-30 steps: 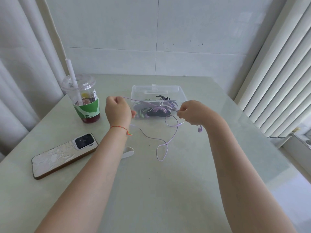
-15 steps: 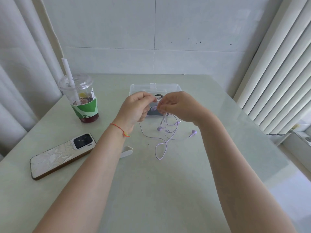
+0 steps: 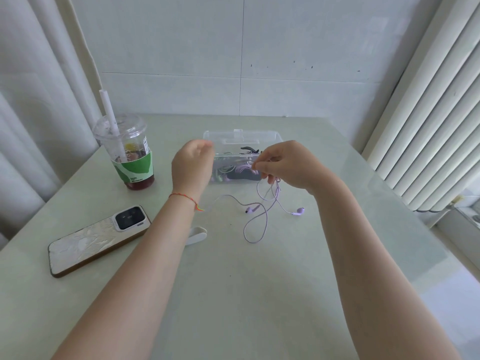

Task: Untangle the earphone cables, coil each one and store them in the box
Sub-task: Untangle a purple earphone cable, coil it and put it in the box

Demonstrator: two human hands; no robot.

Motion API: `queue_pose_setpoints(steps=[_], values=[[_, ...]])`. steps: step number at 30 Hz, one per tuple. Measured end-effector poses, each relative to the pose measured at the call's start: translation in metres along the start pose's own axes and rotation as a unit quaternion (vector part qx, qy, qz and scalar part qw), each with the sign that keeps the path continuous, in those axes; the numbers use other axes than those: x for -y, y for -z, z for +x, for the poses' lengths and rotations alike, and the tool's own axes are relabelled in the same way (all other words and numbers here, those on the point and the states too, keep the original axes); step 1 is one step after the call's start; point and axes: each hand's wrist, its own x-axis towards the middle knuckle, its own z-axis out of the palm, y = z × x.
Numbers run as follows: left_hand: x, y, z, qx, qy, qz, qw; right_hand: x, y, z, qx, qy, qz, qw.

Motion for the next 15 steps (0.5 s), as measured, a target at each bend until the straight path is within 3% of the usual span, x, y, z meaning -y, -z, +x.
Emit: queue_pose_setpoints(steps=[2, 4, 7, 10, 15], values=[[-0.009, -0.002, -0.004, 0.055, -0.052, -0.031, 0.997, 0.002, -0.002, -0.001, 0.011, 0.005, -0.013, 1.0], [-0.016, -0.006, -0.011, 0.162, -0.089, 0.016, 0.983, 0.004, -0.004, -0.001, 0.008, 0.013, -0.009, 1.0], [-0.013, -0.008, -0.02, 0.288, -0.068, 0.066, 0.953, 0.004, -0.006, 0.001, -0.003, 0.023, -0.003, 1.0], [-0.011, -0.007, -0.019, 0.289, -0.038, 0.023, 0.956, -0.001, -0.003, 0.002, 0.019, 0.009, 0.002, 1.0], [-0.014, -0.002, -0.01, 0.208, 0.029, -0.181, 0.961, 0.0, -0.003, 0.002, 0.047, -0.027, 0.027, 0.998]])
